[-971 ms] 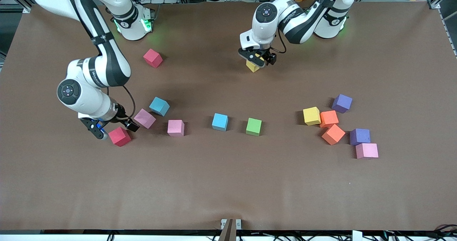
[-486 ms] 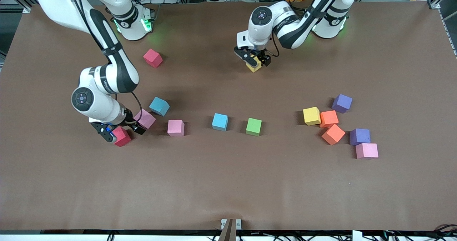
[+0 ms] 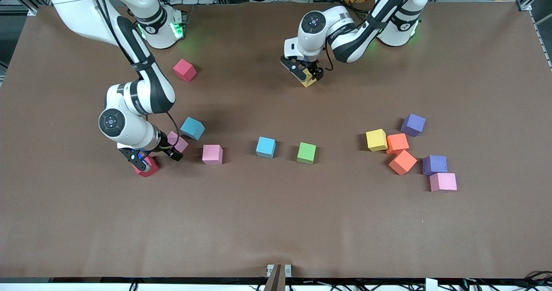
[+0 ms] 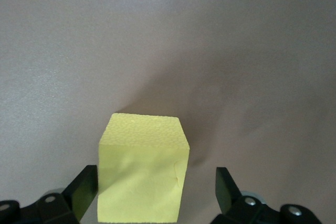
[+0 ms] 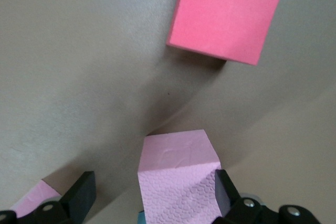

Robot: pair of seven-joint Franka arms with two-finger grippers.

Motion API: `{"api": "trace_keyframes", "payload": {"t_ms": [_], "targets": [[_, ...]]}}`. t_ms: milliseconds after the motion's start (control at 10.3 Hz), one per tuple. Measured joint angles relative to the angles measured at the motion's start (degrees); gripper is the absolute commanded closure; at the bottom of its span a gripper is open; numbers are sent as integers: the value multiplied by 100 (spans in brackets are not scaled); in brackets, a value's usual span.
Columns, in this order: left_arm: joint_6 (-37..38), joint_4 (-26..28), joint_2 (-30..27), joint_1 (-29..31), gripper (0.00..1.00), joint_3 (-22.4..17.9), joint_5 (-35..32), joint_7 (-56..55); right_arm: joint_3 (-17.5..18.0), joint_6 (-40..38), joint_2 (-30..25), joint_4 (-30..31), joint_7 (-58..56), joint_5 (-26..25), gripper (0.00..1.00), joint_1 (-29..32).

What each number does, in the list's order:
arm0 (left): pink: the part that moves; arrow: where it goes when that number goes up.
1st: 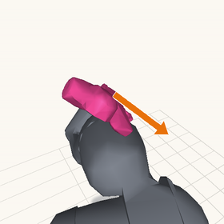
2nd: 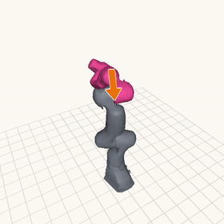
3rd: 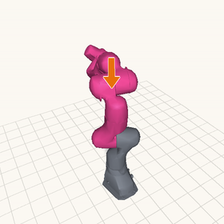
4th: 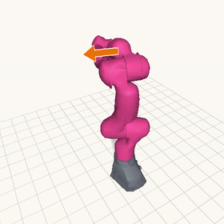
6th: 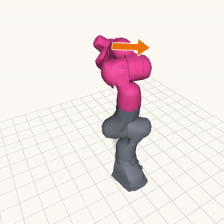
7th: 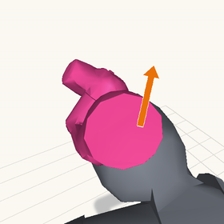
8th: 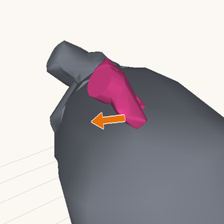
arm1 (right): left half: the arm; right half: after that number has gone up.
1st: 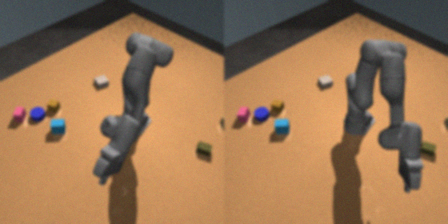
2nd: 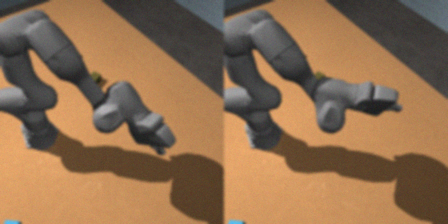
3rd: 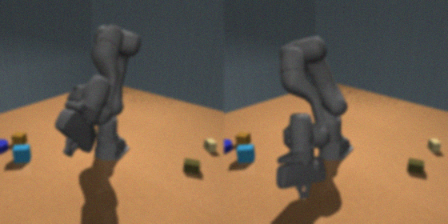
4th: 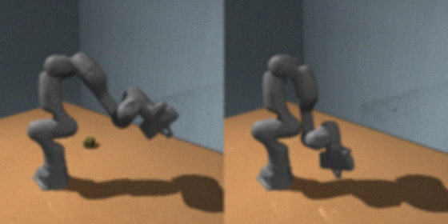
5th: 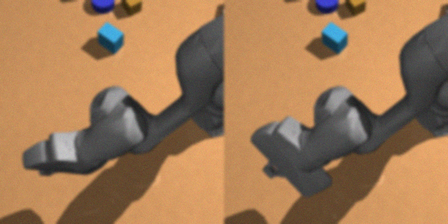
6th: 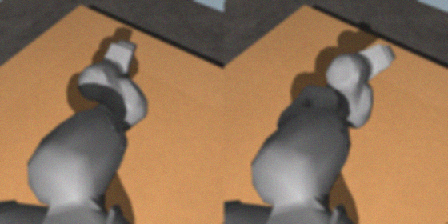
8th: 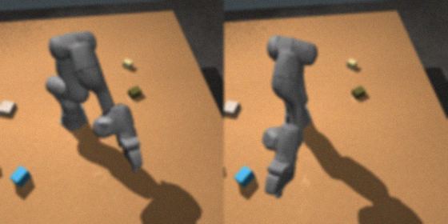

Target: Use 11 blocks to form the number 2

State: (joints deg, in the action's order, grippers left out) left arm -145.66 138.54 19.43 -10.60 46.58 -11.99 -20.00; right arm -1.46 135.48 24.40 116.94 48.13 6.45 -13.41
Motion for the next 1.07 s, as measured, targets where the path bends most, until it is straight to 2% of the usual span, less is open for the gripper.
{"api": "trace_keyframes", "payload": {"t_ms": [97,194,291,389,777,1068], "targets": [[0,-3,66,-21,39,-25,-189,-1,0,12,-1,36,0,0,0,-20],[-2,-12,138,-49,63,-104,-489,-3,0,20,-3,48,-1,0,0,-24],[-12,-61,226,-71,75,-159,-743,-8,0,21,-7,51,-2,0,0,-24],[22,-110,278,-90,78,-173,-876,-11,0,21,-12,53,-2,0,0,-24],[-6,-557,453,-339,79,-342,-1524,32,-3,-19,-66,55,-10,-21,0,-25],[15,-1004,591,-975,77,-649,-1593,566,-14,-127,-159,74,-19,-107,0,-25]]}}
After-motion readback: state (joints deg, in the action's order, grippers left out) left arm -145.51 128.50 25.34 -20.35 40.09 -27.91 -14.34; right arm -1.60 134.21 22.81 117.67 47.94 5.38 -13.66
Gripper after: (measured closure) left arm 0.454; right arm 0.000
